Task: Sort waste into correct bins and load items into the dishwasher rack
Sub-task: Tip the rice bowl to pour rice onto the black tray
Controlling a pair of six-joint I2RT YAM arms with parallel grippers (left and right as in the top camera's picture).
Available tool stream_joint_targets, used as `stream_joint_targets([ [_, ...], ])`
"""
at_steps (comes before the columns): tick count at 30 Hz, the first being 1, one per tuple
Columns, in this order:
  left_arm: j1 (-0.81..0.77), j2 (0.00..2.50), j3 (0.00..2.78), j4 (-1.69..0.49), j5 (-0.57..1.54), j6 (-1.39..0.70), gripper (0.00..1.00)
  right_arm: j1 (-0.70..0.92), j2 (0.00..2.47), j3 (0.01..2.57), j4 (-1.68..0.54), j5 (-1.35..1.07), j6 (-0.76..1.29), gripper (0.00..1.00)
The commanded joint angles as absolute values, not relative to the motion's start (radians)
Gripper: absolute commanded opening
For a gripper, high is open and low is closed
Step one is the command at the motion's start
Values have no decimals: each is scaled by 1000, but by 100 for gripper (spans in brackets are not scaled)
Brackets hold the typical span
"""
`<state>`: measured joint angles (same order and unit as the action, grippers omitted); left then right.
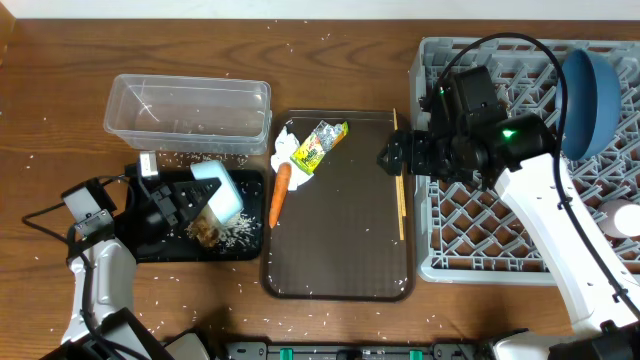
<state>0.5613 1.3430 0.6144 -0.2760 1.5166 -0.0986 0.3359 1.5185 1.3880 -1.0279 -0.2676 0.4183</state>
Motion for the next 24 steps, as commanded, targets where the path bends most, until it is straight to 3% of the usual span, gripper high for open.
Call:
stream_joint_targets([
  [1,567,1350,602,-274,1561,-66,6,335,1525,1393,-1028,-258,433,99],
  [7,564,1346,598,-274,1573,-114,6,334,1525,1393,-1023,-258,433,99],
  [9,564,1345,590,-275,1552,25,6,334,1525,1393,-1021,-258,433,99],
  [12,561,1360,588,-268,1573,-111,6,334,1525,1393,-1010,-258,434,99],
  [15,542,1359,583,-278,1546,37,6,334,1525,1393,-1013,-258,433,99],
  [18,539,1364,583,-270,1574,-91,6,334,1524,1393,-998,-258,433,99],
  [20,531,1360,573,-275,1551,35,6,334,1525,1393,-1003,-258,433,99],
  [24,525,1361,571,-261,1573,-38,6,334,1525,1393,-1000,-258,433,99],
])
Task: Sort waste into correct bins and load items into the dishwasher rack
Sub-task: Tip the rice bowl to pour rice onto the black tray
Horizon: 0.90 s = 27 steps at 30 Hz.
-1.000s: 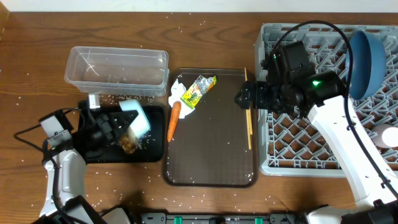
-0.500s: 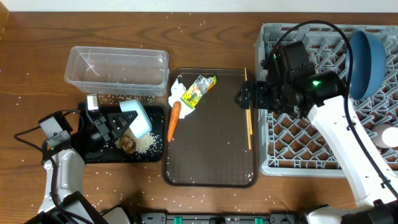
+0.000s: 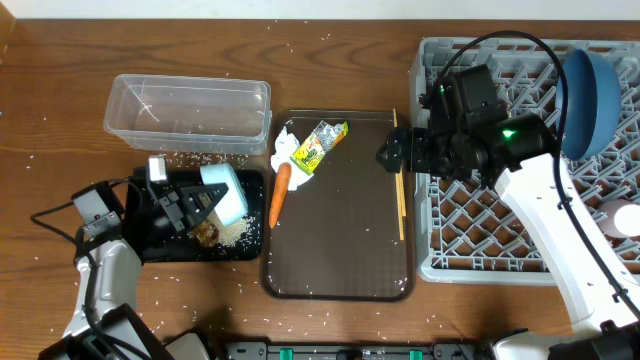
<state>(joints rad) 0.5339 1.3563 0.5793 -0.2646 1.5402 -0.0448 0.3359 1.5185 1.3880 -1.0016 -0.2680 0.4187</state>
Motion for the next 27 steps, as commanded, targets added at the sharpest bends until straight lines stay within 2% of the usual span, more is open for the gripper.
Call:
stream_joint_targets([
  [1,524,1362,569,-258,1572,17,7,334,1525,1393,-1003,-258,433,99],
  [7,527,1365,567,-233,1523,38,6,334,1525,1393,-1002,-258,433,99],
  [10,525,1361,565,-253,1573,-23,6,334,1525,1393,-1009,-258,433,99],
  [12,520,1360,554,-255,1545,101,6,334,1525,1393,-1018,-258,433,99],
  [13,526,1364,554,-245,1477,84,6,334,1525,1393,-1017,-258,433,99],
  [16,515,1366,553,-214,1573,-56,6,334,1525,1393,-1013,-258,433,99],
  [18,505,1362,547,-204,1559,73,6,334,1525,1393,-1011,-257,433,99],
  [20,527,1364,548,-175,1508,20,6,334,1525,1393,-998,-258,433,99],
  [22,517,1364,547,-184,1573,-45,6,334,1525,1393,-1004,-262,433,99],
  [25,524,1364,547,-146,1570,-50,6,334,1525,1393,-1021,-262,433,99],
  [27,544,1363,548,-120,1571,-130,6,334,1525,1393,-1023,-262,433,99],
])
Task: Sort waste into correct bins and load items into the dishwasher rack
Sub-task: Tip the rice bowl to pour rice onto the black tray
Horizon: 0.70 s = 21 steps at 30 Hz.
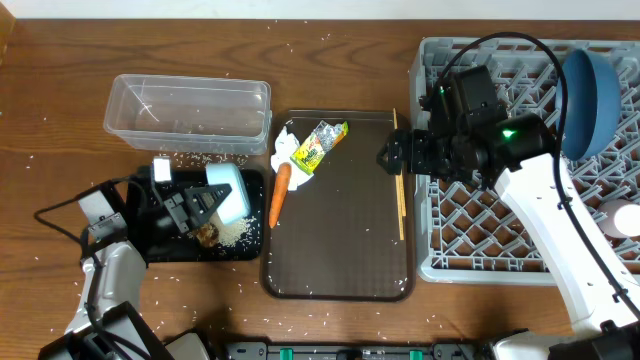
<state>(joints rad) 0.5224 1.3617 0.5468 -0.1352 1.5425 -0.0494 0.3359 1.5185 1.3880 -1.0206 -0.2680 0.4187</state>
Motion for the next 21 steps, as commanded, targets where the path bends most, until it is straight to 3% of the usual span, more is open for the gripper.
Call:
stream_joint_targets([
  [1,540,1363,547,-134,1572,-165,6,334,1525,1393,-1026,-262,433,99],
  [5,555,1364,547,-83,1553,-117,6,334,1525,1393,-1029,-262,433,99],
  [9,544,1361,545,-106,1574,-265,6,334,1525,1393,-1036,-261,433,99],
  [10,540,1359,544,-106,1569,-176,6,334,1525,1393,-1037,-260,433,99],
  [12,561,1359,545,-83,1471,-154,6,334,1525,1393,-1034,-258,433,99],
  [13,571,1359,545,-84,1418,-245,6,334,1525,1393,-1032,-258,433,99],
  [14,565,1360,544,-85,1435,-303,6,334,1525,1393,-1032,-258,433,99],
  [16,541,1359,544,-69,1575,-225,6,334,1525,1393,-1040,-258,433,99],
  [19,561,1358,546,-62,1491,-270,6,334,1525,1393,-1040,-258,433,99],
  [21,542,1358,546,-65,1542,-297,6,334,1525,1393,-1040,-258,433,99],
])
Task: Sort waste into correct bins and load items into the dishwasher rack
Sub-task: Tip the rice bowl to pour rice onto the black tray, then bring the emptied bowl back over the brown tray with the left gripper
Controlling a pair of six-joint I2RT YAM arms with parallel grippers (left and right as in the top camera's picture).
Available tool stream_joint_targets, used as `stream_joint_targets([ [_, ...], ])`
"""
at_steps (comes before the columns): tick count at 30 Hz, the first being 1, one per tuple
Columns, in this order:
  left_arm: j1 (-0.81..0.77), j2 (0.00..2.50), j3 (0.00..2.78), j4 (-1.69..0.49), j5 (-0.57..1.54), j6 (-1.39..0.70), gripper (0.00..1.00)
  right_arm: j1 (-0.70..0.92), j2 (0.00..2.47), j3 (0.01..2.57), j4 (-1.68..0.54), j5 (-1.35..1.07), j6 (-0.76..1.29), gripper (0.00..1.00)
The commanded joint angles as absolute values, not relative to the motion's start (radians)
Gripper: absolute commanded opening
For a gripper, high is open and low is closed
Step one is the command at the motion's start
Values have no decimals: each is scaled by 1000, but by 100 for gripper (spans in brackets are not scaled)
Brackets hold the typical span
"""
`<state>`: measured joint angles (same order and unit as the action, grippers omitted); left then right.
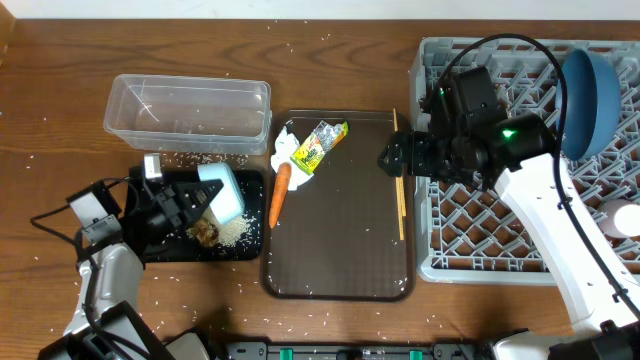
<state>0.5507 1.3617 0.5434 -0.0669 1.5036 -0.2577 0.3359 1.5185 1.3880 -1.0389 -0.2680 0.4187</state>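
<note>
My left gripper (203, 199) is shut on a light-blue cup (224, 190), which lies tipped on its side over the black bin (252, 180). Rice and brown food scraps (218, 232) lie in the bin under it. On the brown tray (340, 260) lie a carrot (279, 194), a crumpled white tissue (284, 148), a green-yellow wrapper (314, 146) and chopsticks (401, 212) along the right edge. My right gripper (390, 158) hangs over the far end of the chopsticks; its jaws do not show clearly.
A clear plastic container (188, 112) stands behind the black bin. The grey dishwasher rack (470, 235) fills the right side, with a blue bowl (588, 90) upright in it. Rice grains are scattered over the wooden table.
My left gripper and the cup have shifted slightly to the left over the black bin. The right arm and the things on the tray have not moved.
The left gripper held the tipped cup over the black bin at every moment. It stood a little further right each time up to 0.7 s ago and is now back towards the left. The right gripper stayed over the chopsticks throughout.
</note>
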Motion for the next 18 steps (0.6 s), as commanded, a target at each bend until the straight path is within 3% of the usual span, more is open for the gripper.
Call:
stream_joint_targets([
  [1,526,1357,546,-66,1573,-302,6,334,1525,1393,-1044,-258,433,99],
  [6,452,1293,552,-65,1536,-319,6,333,1525,1393,-1043,-250,413,99],
  [11,340,1118,572,-65,1320,-349,6,322,1512,1393,-1056,-249,297,99],
  [18,72,930,588,-70,1041,-421,6,236,1469,1393,-1051,-239,322,99],
])
